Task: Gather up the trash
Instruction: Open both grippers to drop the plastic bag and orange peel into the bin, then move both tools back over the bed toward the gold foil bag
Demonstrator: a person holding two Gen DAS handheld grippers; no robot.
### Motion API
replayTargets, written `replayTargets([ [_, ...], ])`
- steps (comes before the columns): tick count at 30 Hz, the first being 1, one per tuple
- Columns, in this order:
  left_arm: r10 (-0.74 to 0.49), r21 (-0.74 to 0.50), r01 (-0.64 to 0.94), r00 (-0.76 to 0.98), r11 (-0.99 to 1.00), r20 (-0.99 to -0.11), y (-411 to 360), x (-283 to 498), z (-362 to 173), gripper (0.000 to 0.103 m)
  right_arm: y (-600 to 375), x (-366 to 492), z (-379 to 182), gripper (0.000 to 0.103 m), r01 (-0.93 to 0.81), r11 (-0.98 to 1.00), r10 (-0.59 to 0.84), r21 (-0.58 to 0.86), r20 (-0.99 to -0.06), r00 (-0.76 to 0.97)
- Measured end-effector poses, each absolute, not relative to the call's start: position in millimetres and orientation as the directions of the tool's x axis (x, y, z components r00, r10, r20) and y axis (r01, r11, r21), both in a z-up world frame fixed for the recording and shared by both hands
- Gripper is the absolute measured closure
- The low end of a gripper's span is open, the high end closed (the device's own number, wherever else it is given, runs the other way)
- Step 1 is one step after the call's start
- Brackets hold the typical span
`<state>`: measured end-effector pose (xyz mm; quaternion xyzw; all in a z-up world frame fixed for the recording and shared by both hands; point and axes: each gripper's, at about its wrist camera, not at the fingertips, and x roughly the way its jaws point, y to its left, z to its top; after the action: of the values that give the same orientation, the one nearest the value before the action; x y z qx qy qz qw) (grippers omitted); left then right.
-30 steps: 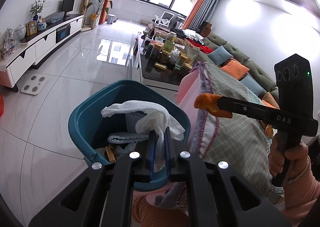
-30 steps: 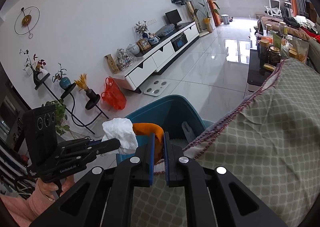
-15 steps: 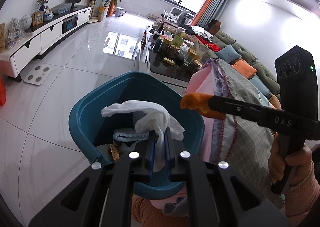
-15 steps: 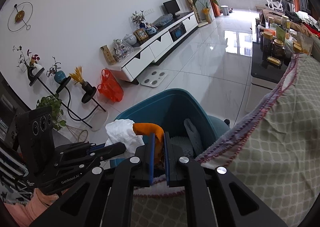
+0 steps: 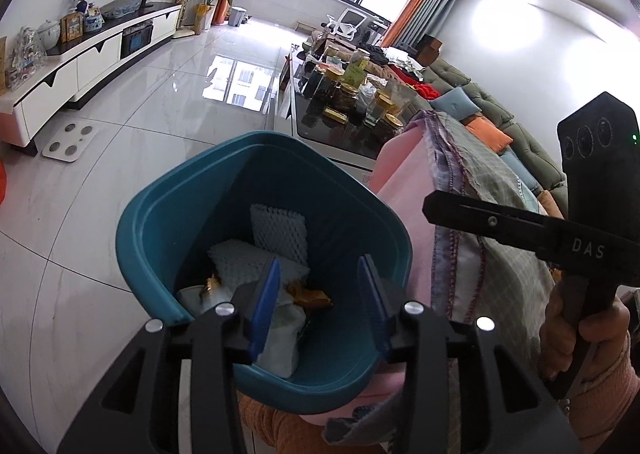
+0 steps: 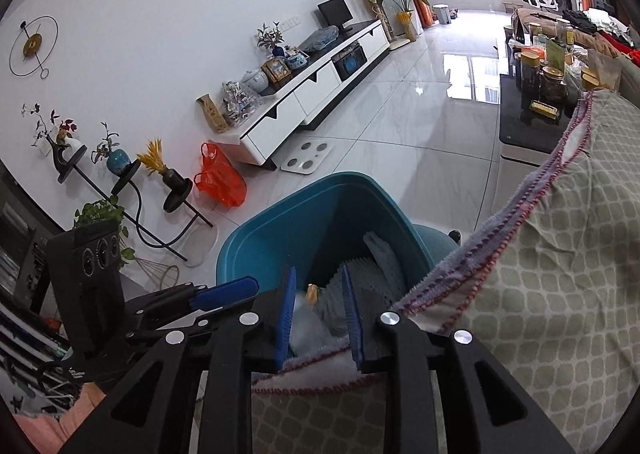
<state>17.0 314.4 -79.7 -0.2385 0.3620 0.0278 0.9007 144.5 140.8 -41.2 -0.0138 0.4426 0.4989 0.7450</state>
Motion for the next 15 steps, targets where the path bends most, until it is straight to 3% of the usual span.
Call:
replayTargets([
  [9,-0.118,-0.389,-0.171,0.780,0.905,-0.615,295.1,7.5,-58.9,0.060,112.6,136.0,-25.6,0.073,-0.761,0.490,0.762,0.425,-0.632,0.138],
  [15,-0.139,-0.350,-0.080,0.818,0.933,-0.558,265.4,0.9,-34.5,0.054,81.4,127.0,-13.0,0.065,-0.766,0.502,0.775,0.401,-0.602,0.193],
])
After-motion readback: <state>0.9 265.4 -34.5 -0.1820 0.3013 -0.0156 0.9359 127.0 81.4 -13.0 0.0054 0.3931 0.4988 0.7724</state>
